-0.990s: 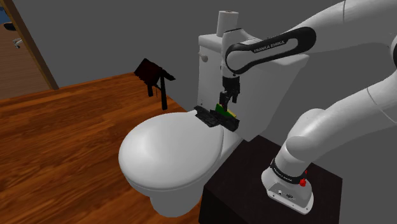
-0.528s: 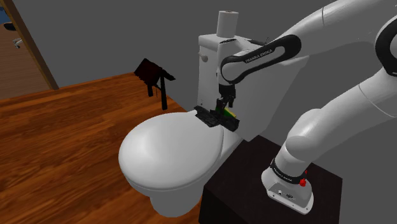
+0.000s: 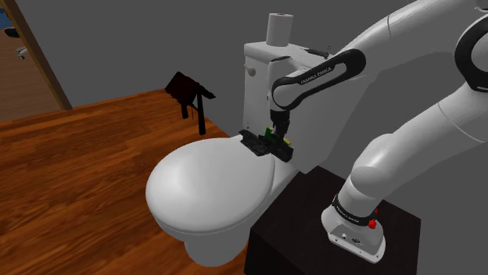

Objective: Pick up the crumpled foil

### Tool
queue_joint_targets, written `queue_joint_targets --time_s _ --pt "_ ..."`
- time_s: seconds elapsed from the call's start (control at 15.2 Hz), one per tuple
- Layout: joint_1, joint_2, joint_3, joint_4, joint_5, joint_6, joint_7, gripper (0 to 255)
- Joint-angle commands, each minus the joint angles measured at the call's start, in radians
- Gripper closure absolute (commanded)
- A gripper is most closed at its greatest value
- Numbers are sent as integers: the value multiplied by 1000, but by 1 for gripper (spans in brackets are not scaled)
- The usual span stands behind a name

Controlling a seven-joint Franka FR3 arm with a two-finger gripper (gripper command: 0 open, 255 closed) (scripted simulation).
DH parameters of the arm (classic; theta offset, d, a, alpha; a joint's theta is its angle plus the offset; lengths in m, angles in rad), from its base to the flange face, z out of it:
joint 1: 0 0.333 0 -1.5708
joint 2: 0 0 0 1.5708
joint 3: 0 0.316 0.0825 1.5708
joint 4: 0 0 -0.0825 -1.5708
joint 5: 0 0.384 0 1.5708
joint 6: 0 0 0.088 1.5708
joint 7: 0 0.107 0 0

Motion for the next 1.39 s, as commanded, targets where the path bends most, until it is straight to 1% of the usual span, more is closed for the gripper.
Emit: queue_joint_targets --time_s 0.0,0.26,1.25,1.32 --pt "-8 0 -12 -3 1 1 1 255" --pt "-9 2 -10 9 3 -9 0 255" --pt "-13 -102 -2 139 14 -243 -15 255" --pt "-13 -103 -1 140 14 -245 -16 255"
